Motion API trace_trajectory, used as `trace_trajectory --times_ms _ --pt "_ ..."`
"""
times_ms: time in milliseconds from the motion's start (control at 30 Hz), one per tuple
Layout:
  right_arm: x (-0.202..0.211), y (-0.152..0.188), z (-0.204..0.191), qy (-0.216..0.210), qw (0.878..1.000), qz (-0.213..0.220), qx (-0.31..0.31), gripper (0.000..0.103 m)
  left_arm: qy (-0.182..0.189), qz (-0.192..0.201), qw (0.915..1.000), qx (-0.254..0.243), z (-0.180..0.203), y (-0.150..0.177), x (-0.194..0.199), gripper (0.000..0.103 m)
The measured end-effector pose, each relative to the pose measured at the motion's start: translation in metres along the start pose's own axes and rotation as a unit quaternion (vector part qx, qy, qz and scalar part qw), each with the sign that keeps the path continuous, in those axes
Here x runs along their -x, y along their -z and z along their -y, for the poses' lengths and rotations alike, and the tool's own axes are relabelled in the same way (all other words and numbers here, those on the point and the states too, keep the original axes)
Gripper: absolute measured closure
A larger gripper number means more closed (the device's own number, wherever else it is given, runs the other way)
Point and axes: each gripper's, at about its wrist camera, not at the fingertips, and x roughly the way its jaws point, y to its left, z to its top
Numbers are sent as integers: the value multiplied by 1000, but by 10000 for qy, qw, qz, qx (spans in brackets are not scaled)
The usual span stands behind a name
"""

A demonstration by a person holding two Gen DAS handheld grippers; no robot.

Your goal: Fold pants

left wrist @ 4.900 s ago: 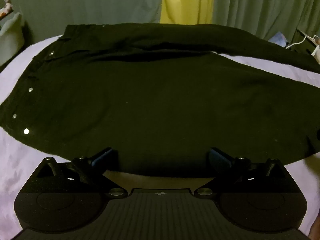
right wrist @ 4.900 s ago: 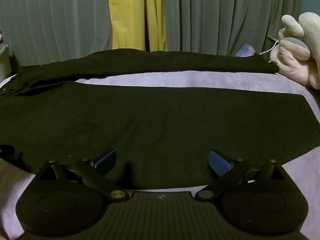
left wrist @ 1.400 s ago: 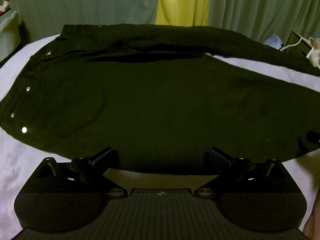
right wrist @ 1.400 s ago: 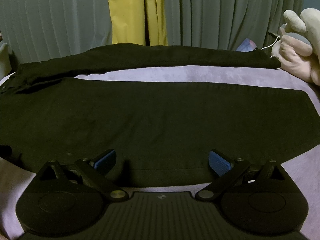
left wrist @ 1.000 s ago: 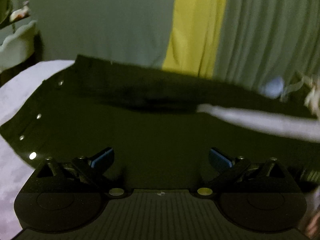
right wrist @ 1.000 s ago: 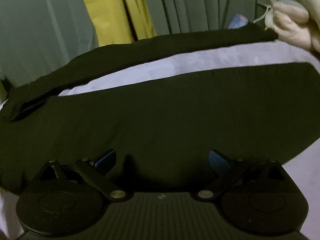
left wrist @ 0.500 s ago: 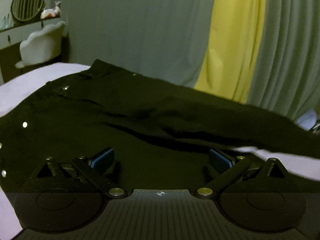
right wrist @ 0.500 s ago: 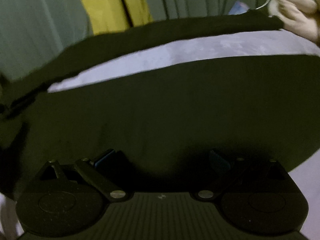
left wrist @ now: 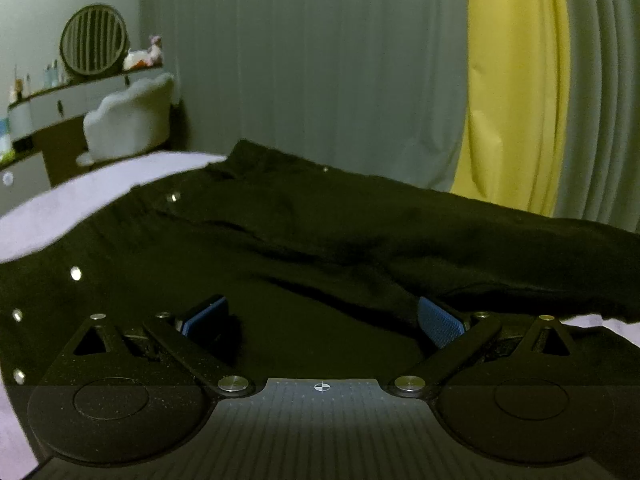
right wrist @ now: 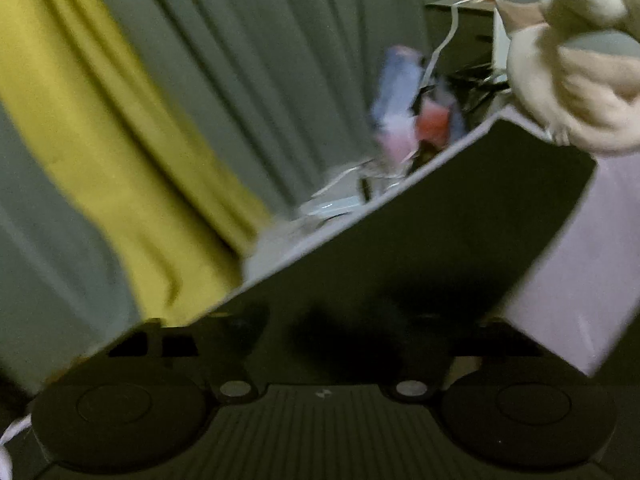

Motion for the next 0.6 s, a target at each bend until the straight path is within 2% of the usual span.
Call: trace_trajectory --times_ms 133,267,333,400,500,600 --pt "-55 -32 -18 691 9972 -113 -258 52 82 -203 9994 265 -5 1 -10 0" --pt "-94 -43 -30 1515 9884 -104 -4 47 25 -168 9997 186 -2 3 -8 0" --pt "-104 -46 -31 1604 9865 -295 -138 46 37 -167 9997 201 -2 4 -7 0" --pt "-121 -46 -30 1747 9833 -410 -308 40 52 -173 9996 221 -3 4 -7 0" --pt "-134 -43 -36 2062 9779 -337 -34 35 55 -187 9996 225 -5 4 -10 0" --pt "-134 -34 -39 2319 9721 -178 300 51 50 -225 9995 225 -4 3 -11 0"
